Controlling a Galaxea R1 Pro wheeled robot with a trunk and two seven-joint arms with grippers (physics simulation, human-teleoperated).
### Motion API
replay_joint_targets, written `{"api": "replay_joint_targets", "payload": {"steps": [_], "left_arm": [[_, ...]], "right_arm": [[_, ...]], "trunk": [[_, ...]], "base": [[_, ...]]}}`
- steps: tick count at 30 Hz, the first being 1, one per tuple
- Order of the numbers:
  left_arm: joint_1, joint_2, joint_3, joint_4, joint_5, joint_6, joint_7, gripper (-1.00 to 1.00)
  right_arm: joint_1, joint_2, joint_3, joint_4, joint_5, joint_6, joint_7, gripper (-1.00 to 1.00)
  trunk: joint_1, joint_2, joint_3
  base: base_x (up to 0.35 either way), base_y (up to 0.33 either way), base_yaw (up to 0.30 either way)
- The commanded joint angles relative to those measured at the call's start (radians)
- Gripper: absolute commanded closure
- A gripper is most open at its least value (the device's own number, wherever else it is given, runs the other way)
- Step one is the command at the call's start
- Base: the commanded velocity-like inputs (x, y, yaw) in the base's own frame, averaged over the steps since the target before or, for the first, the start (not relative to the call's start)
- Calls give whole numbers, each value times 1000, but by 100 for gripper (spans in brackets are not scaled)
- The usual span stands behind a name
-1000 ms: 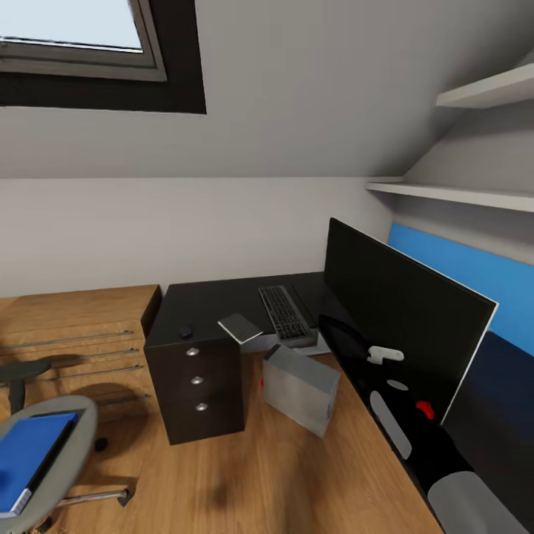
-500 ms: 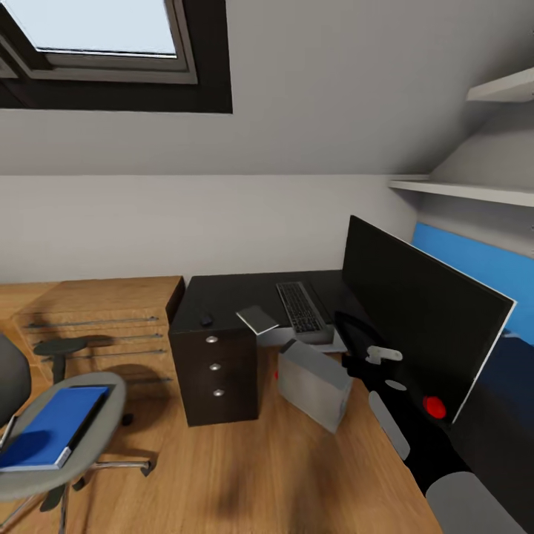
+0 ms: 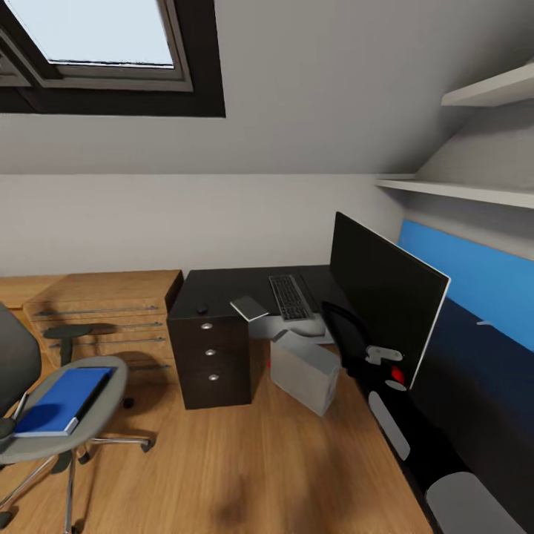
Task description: In the bedroom, organize the workspace by keeping the computer under the desk, ensuring the monitor is on the desk, placing the keyboard on the desk next to the monitor, placing the mouse on the desk next to the keyboard, moving the folder from the swivel chair onto the desk next to the mouse, stacking the notebook on top of the folder with the pen on top of the notebook, and positioning the swivel chair next to the desk.
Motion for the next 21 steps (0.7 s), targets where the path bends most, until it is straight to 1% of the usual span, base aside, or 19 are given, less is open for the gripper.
{"api": "replay_joint_targets", "payload": {"steps": [1,4,10,16,17,20,21], "left_arm": [[-1,0,4,1,7,-2,-9,-100],[-1,0,4,1,7,-2,-9,-100],[-1,0,4,1,7,-3,-9,-100],[-1,0,4,1,7,-4,-9,-100],[-1,0,5,1,7,-4,-9,-100],[-1,0,5,1,7,-4,-9,-100],[-1,0,5,1,7,-4,-9,-100]], "right_arm": [[-1,-1,5,-2,-9,3,-9,-100],[0,-1,4,-3,-8,1,-8,-100],[5,-3,4,-23,2,-20,-10,-100],[67,-4,2,-132,23,-25,-11,-100],[87,-5,1,-169,27,-26,-12,-100],[115,-7,0,-217,30,-26,-12,-100],[151,-16,-1,-270,33,-26,-12,-100]], "trunk": [[-1,-1,-1],[-1,-1,-1],[-1,-1,-1],[-1,-1,-1],[-1,-1,-1],[-1,-1,-1],[-1,-1,-1]], "base": [[-270,-160,1],[-214,-129,0],[-28,-18,0],[-4,-3,0],[-1,-1,0],[0,0,0],[0,0,0]]}}
